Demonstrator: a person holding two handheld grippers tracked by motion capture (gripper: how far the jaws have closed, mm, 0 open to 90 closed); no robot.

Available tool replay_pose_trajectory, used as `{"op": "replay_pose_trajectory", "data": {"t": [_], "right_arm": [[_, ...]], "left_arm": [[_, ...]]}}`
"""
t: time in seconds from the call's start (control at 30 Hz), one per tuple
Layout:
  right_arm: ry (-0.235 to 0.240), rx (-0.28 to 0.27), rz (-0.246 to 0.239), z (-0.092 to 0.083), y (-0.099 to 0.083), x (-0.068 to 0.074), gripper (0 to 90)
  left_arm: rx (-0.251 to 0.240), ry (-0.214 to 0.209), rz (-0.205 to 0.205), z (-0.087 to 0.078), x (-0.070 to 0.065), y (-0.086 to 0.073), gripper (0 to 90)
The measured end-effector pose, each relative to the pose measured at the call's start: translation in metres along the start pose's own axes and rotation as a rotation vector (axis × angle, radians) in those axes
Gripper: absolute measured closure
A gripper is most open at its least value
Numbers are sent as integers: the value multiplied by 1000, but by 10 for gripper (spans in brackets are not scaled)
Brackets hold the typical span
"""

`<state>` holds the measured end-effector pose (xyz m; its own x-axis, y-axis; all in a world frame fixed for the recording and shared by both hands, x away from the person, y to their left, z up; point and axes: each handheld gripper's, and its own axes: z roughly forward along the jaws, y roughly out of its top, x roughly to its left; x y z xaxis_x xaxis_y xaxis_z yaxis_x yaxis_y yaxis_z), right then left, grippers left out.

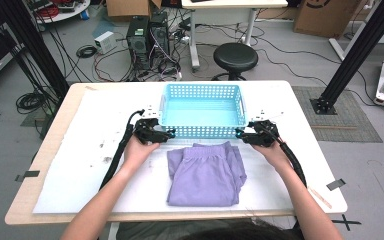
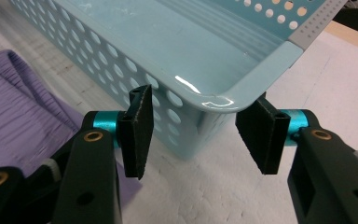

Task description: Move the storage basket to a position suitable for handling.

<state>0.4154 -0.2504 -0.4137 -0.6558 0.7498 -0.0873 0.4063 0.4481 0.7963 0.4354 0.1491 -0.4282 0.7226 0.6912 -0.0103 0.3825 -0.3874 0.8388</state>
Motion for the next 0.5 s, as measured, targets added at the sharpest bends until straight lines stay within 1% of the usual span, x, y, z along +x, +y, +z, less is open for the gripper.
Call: {"op": "replay_pose_trajectory", "data": {"t": [0.1, 0.2, 0.3, 0.43, 0.5], "right_arm": [[2, 3, 8, -3, -2, 2, 477], [6, -1, 3, -8, -6, 6, 477], [5, 0, -3, -11, -8, 7, 476], [5, -6, 6, -13, -10, 9, 477], [6, -7, 3, -13, -11, 9, 477]], "left_arm": [[-3, 2, 1, -1, -2, -1, 303], [3, -5, 5, -4, -6, -2, 303], [12, -6, 4, -5, -9, -2, 303], [10, -6, 4, -7, -13, -3, 303], [10, -4, 4, -7, -14, -3, 303]]}}
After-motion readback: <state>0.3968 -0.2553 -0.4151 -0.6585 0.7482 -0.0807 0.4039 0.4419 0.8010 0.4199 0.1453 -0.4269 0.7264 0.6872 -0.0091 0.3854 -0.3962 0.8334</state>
